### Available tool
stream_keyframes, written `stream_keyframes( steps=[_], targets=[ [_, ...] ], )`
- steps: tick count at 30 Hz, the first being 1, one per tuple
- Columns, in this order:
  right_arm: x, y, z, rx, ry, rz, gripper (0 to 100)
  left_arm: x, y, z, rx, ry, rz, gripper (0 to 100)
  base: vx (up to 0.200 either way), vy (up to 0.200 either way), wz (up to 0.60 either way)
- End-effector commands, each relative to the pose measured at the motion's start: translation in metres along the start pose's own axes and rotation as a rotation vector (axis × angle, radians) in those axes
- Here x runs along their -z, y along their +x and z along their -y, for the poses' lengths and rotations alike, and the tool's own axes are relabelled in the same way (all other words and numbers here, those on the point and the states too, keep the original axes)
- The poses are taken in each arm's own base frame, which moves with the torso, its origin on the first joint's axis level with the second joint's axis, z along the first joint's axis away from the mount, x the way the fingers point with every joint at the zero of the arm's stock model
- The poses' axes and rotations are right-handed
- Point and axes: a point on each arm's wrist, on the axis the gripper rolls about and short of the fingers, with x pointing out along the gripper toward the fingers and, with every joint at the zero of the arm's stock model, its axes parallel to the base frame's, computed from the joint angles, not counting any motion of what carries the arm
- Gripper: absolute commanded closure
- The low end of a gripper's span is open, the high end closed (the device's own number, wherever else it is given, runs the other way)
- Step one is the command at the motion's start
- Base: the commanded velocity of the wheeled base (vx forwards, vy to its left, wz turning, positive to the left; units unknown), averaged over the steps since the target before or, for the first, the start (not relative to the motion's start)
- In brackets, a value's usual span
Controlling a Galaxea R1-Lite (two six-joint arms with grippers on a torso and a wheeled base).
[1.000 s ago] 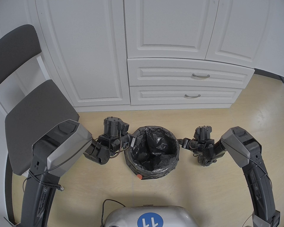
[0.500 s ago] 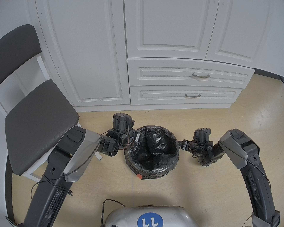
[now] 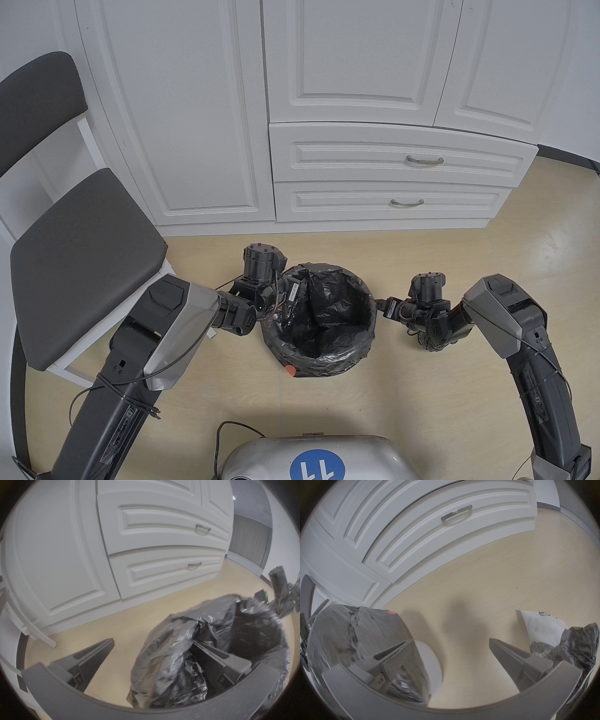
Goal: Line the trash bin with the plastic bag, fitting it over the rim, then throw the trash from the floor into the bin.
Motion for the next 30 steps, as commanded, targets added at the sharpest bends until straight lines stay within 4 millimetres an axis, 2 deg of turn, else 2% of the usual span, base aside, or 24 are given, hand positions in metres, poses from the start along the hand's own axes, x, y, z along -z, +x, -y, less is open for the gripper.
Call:
stream_keyframes(
  steps=[1, 7, 10, 14, 19, 22, 26, 30],
  targets=[
    [0.001, 0.001, 0.001, 0.001, 0.000, -0.003, 0, -0.029, -0.011, 0.006, 0.011, -0.010, 0.062, 0, 0.000, 0.000, 0.00],
    [0.001, 0.000, 0.001, 0.001, -0.001, -0.003, 0, -0.049, -0.045, 0.018, 0.058, 0.010, 0.028, 0, 0.000, 0.000, 0.00],
    [0.001, 0.001, 0.000, 0.000, -0.001, -0.002, 0, -0.051, -0.065, 0.028, 0.088, 0.028, -0.017, 0, 0.000, 0.000, 0.00],
    [0.001, 0.001, 0.001, 0.004, -0.001, -0.005, 0, -0.047, -0.078, 0.033, 0.102, 0.049, -0.056, 0, 0.000, 0.000, 0.00],
    [0.001, 0.001, 0.001, 0.004, -0.001, -0.005, 0, -0.036, -0.080, 0.031, 0.086, 0.056, -0.095, 0, 0.000, 0.000, 0.00],
    [0.001, 0.001, 0.001, 0.004, -0.001, -0.005, 0, -0.023, -0.078, 0.021, 0.028, 0.064, -0.134, 0, 0.000, 0.000, 0.00],
    [0.001, 0.001, 0.001, 0.004, -0.001, -0.005, 0, -0.014, -0.066, -0.001, -0.026, 0.035, -0.126, 0, 0.000, 0.000, 0.00],
    [0.001, 0.001, 0.001, 0.004, -0.001, -0.005, 0, -0.016, -0.048, -0.004, -0.043, 0.006, -0.024, 0, 0.000, 0.000, 0.00]
  ],
)
